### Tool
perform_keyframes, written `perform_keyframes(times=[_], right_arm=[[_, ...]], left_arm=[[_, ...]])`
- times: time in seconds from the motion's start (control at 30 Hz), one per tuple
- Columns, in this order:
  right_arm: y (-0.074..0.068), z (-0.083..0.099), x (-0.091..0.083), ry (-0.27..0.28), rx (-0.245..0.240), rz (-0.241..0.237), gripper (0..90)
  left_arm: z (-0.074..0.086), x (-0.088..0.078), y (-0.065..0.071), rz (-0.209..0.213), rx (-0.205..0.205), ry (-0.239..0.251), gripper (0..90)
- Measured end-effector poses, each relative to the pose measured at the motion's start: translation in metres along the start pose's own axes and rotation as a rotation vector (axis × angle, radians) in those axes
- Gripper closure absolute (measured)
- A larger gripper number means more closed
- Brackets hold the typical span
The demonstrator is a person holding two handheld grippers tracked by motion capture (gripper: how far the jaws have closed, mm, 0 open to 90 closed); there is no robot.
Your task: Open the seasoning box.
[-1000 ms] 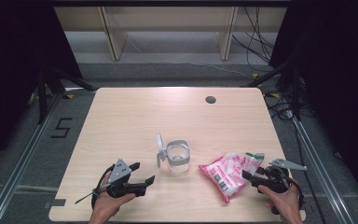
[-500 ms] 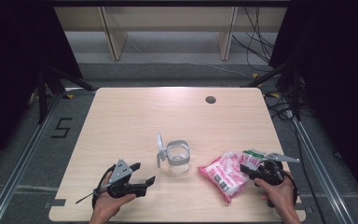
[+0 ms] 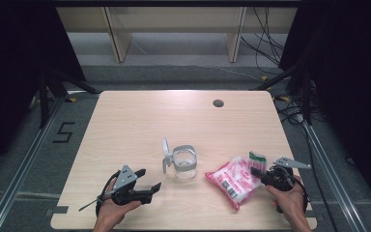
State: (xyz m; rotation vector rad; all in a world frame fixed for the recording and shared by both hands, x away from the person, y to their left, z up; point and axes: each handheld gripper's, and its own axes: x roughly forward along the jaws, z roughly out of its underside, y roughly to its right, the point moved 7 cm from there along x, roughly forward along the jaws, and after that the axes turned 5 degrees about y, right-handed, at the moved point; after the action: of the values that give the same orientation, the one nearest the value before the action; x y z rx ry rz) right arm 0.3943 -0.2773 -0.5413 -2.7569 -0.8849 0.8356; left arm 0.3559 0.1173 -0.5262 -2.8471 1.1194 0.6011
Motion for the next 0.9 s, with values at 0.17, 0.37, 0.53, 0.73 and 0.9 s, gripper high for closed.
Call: perform_keyframes(times=[0.17, 0.37, 0.53, 0.73, 0.9], right_arm=[[-0.004, -0.005, -0.005, 0.01, -0.022, 0.012, 90.0], [-0.013, -0.013, -0.009, 0.073, 0.004, -0.012, 90.0], [-0.028, -0.022, -0.015, 0.104, -0.055, -0.035, 90.0], [-0.042, -0.031, -0.02, 0.141, -0.159, -0.05, 90.0], [-0.055, -0.038, -0.023, 0.187, -0.217, -0.061, 90.0]], left_arm=[[-0.001, 0.0, 0.0, 0.004, 0.0, 0.005, 22.5], [0.0, -0.001, -0.001, -0.007, 0.01, -0.006, 22.6], [-0.001, -0.001, -0.003, 0.01, 0.031, 0.003, 22.6], [-0.002, -0.003, -0.003, 0.004, 0.001, 0.012, 22.6], [0.0, -0.002, -0.002, 0.001, -0.002, 0.003, 22.6]])
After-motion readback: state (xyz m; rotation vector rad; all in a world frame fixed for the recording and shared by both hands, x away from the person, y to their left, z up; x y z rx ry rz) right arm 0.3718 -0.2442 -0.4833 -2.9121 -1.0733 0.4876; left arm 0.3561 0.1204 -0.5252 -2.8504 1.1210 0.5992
